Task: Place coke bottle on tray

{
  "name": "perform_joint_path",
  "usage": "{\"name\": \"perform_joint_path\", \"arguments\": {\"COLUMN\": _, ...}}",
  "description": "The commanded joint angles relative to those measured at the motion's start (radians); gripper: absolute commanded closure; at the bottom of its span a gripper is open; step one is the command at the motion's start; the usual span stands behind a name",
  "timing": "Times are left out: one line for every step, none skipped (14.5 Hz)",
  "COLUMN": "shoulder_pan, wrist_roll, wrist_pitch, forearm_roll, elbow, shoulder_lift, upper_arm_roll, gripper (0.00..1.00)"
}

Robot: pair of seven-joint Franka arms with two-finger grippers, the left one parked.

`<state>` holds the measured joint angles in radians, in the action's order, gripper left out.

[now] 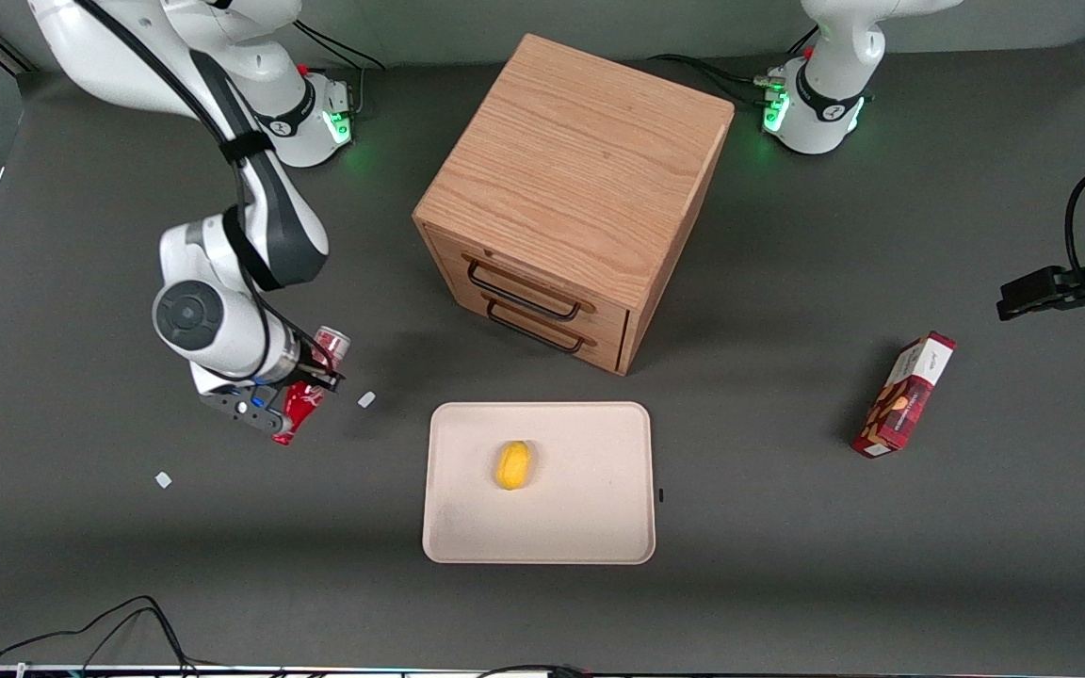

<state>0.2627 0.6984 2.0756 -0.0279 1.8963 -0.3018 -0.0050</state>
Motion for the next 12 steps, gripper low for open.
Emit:
{"name": "perform_joint_path", "arguments": {"shoulder_pan": -0.023, "wrist_roll": -0.042, "wrist_pitch": -0.118, "forearm_roll": -0.018, "elbow": -0.011, "shoulder_lift": 0.111, "upper_arm_roll": 0.003, "gripper": 1.00}}
{"name": "perform_joint_path", "arguments": {"shoulder_pan": -0.025, "wrist_roll": -0.045, "wrist_pitch": -0.168, "forearm_roll": -0.017, "elbow": -0.037, "shoulder_lift": 0.128, "upper_arm_roll": 0.003, "gripper": 1.00}}
{"name": "perform_joint_path", "arguments": {"shoulder_pan": -0.026, "wrist_roll": -0.051, "wrist_pitch": -0.219, "forearm_roll": -0.015, "elbow": -0.075, "shoulder_lift": 0.136, "upper_arm_roll": 0.003, "gripper": 1.00}}
{"name": "perform_joint_path", "arguments": {"shoulder_pan": -0.028, "wrist_roll": -0.080, "wrist_pitch": -0.271, "forearm_roll": -0.009, "elbow": -0.121, "shoulder_lift": 0.136, "upper_arm_roll": 0.003, "gripper": 1.00}}
{"name": "perform_joint_path", "arguments": {"shoulder_pan": -0.031, "wrist_roll": -0.095, "wrist_pitch": -0.319, "forearm_roll": -0.007, "elbow": -0.165, "shoulder_lift": 0.133, "upper_arm_roll": 0.003, "gripper": 1.00}}
{"name": "perform_joint_path", "arguments": {"shoulder_pan": -0.034, "wrist_roll": -0.099, "wrist_pitch": -0.360, "forearm_roll": -0.007, "elbow": -0.211, "shoulder_lift": 0.127, "upper_arm_roll": 0.002, "gripper": 1.00}}
{"name": "perform_joint_path", "arguments": {"shoulder_pan": -0.045, "wrist_roll": -0.114, "wrist_pitch": -0.392, "forearm_roll": -0.006, "elbow": -0.261, "shoulder_lift": 0.119, "upper_arm_roll": 0.002, "gripper": 1.00}}
{"name": "perform_joint_path", "arguments": {"shoulder_pan": -0.046, "wrist_roll": -0.126, "wrist_pitch": -0.416, "forearm_roll": -0.006, "elbow": -0.304, "shoulder_lift": 0.104, "upper_arm_roll": 0.002, "gripper": 1.00}}
{"name": "perform_joint_path", "arguments": {"shoulder_pan": -0.046, "wrist_roll": -0.128, "wrist_pitch": -0.432, "forearm_roll": -0.004, "elbow": -0.351, "shoulder_lift": 0.083, "upper_arm_roll": 0.002, "gripper": 1.00}}
{"name": "perform_joint_path", "arguments": {"shoulder_pan": -0.046, "wrist_roll": -0.128, "wrist_pitch": -0.462, "forearm_roll": -0.003, "elbow": -0.403, "shoulder_lift": 0.049, "upper_arm_roll": 0.003, "gripper": 1.00}}
{"name": "perform_joint_path", "arguments": {"shoulder_pan": -0.046, "wrist_roll": -0.129, "wrist_pitch": -0.506, "forearm_roll": 0.015, "elbow": -0.472, "shoulder_lift": 0.000, "upper_arm_roll": 0.003, "gripper": 1.00}}
{"name": "perform_joint_path", "arguments": {"shoulder_pan": -0.043, "wrist_roll": -0.128, "wrist_pitch": -0.541, "forearm_roll": 0.034, "elbow": -0.556, "shoulder_lift": -0.060, "upper_arm_roll": 0.002, "gripper": 1.00}}
